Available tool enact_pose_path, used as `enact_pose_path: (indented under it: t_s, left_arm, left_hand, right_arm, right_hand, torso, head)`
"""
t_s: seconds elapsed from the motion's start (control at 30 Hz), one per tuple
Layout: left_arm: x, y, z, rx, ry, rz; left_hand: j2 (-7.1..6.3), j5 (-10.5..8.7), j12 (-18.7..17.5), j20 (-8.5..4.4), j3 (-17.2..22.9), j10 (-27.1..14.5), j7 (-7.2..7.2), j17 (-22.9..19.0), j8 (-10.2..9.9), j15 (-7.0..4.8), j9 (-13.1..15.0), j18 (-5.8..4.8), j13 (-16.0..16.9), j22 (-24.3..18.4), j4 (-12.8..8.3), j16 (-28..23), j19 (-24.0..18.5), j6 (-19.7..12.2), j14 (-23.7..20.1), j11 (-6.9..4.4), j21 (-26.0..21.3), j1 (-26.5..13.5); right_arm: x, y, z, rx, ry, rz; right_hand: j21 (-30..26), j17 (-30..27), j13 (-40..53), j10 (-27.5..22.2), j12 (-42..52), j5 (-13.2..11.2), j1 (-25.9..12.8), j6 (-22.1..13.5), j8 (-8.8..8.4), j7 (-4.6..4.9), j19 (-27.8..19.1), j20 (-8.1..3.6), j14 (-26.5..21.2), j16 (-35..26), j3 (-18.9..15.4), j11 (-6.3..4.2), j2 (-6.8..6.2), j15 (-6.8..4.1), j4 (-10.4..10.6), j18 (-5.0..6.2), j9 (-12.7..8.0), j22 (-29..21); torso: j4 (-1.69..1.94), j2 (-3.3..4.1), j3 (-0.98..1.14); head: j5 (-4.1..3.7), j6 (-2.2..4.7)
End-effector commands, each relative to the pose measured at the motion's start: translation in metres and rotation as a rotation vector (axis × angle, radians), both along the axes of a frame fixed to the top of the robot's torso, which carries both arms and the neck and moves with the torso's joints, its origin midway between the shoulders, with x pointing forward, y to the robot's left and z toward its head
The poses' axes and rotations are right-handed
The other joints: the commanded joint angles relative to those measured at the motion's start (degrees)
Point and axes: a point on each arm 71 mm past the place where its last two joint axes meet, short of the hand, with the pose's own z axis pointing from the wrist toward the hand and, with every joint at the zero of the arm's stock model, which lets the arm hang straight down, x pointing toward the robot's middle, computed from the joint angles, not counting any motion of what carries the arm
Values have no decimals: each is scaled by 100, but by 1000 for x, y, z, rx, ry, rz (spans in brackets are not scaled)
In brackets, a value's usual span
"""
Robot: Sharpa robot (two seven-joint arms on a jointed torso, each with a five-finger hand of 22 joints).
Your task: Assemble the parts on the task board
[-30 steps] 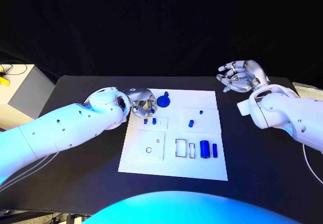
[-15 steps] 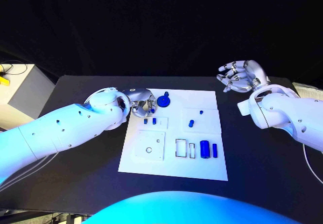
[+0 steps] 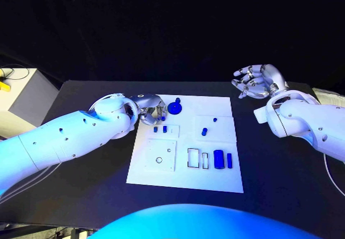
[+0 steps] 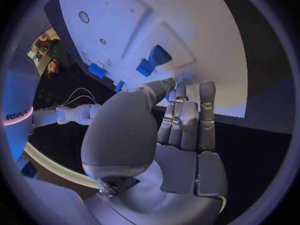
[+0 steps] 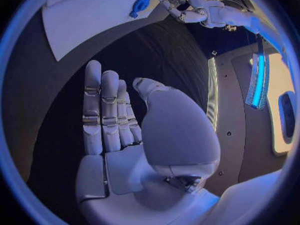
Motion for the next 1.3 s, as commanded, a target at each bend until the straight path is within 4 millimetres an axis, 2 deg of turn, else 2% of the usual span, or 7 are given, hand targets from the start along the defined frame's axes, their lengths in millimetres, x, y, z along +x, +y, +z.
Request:
enact_pose_path:
  t_s: [0.03,0.5,0.8,0.9,0.97,1.1,1.3]
  left_arm:
    - [0,1,-1,11,4,4]
    - [0,4,-2,26,12,13]
    - [9,21,0,-4,-24,61]
    - [17,32,7,-72,-54,101]
    - [22,42,12,-155,-60,140]
    - [31,62,20,-381,-30,233]
    - [33,82,27,-809,113,337]
  left_hand:
    - [-53,19,49,-8,-4,-67,5,-10,-57,-13,-14,35,19,-1,-27,-11,-12,-69,-47,-1,-6,32]
    - [-42,23,112,-11,14,-95,-16,-44,-103,-16,-26,38,62,-13,-42,-17,-23,-109,-64,-6,-9,56]
    - [24,24,223,-23,131,-184,51,-102,-77,-22,-5,49,140,-39,-127,-36,-74,34,-106,2,14,172]
    - [35,21,263,-18,217,-328,101,-742,-37,13,15,89,171,-236,-156,-308,-306,147,-472,52,-83,175]
    - [64,21,293,-12,236,-324,128,-741,-31,15,18,91,185,-235,-141,-321,-320,161,-469,53,-82,160]
    - [77,16,402,-7,309,-398,195,-1842,-45,47,14,94,234,-282,-165,-936,-474,144,-1065,105,-173,150]
    - [131,6,475,85,131,-562,284,-2379,-58,136,22,91,246,-498,-61,-1547,-648,113,-1389,190,-511,-8]
  right_arm:
    - [0,0,0,-2,2,10]
    - [0,0,-1,-2,3,9]
    - [-1,0,-2,-25,12,32]
    - [-1,2,-3,-69,13,79]
    - [-2,3,-4,-107,13,120]
    - [-4,5,-7,-185,21,196]
    - [-12,9,-15,-385,22,313]
  right_hand:
    - [-37,4,-5,-51,5,3,-50,-2,34,39,37,1,34,-14,-1,-2,-11,-7,-24,64,8,-5]
    - [-37,4,-5,-51,5,3,-50,-2,34,39,37,1,34,-14,-1,-2,-11,-7,-24,64,8,-5]
    - [-66,36,-77,-132,-75,-46,25,22,55,35,64,-7,45,-69,32,-4,-51,-13,-115,65,17,-45]
    - [-17,115,-589,-116,-651,-138,121,52,34,51,214,-29,205,-81,199,8,-115,-22,-283,44,1,-44]
    - [28,167,-889,-49,-969,-141,146,117,27,50,270,-58,279,-58,283,19,-134,-35,-378,55,-7,-15]
    - [371,626,-1533,199,-1678,-253,174,278,-74,42,479,-105,590,628,474,32,-171,-50,-589,27,-58,263]
    - [2576,1794,-2033,468,-2233,-352,148,508,-187,9,768,-140,878,2370,632,13,-201,-68,-815,-247,-89,1947]
  torso:
    - [-3,0,2]
    - [-4,1,7]
    - [-4,0,3]
    - [-9,0,0]
    - [-9,-2,-3]
    - [2,-4,2]
    - [-6,-2,-3]
  head:
    - [0,0]
    - [-2,0]
    - [-18,0]
    - [-29,0]
    - [-29,0]
    - [-51,10]
    - [-159,93]
